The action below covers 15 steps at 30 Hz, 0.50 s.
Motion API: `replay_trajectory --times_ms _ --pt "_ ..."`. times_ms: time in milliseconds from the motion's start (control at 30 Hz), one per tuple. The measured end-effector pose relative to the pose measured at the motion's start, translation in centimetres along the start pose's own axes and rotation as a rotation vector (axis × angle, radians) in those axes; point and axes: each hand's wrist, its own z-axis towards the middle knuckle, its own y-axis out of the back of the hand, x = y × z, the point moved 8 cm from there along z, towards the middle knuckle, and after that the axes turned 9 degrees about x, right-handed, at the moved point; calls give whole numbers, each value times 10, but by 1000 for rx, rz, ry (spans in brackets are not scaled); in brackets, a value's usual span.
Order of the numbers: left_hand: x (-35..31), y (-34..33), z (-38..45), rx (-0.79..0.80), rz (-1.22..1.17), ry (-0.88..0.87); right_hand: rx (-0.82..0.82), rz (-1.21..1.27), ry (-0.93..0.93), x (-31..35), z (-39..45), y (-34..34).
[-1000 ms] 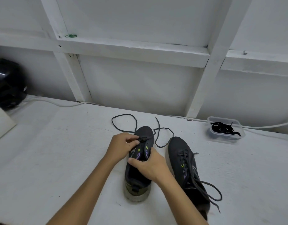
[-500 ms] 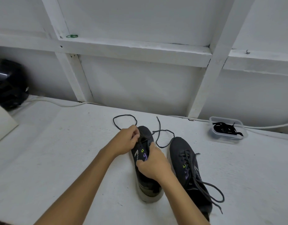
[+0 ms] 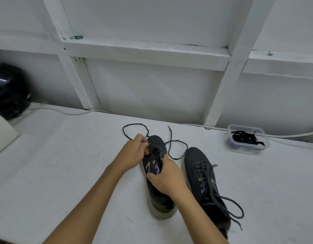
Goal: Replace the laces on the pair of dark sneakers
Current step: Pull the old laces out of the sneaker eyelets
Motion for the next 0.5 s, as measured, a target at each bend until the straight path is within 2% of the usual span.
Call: replay_trajectory --times_ms 167,233,367,500 --pt "9 -9 -4 35 -100 56 -9 22 -3 -1 0 2" --pt "12 -11 -8 15 -142 24 -11 20 -4 -1 0 2" --pt "14 -3 -8 -62 -166 2 1 20 -30 -2 -1 2" --pt "25 20 -6 -261 -449 94 24 -7 -45 -3 0 -1"
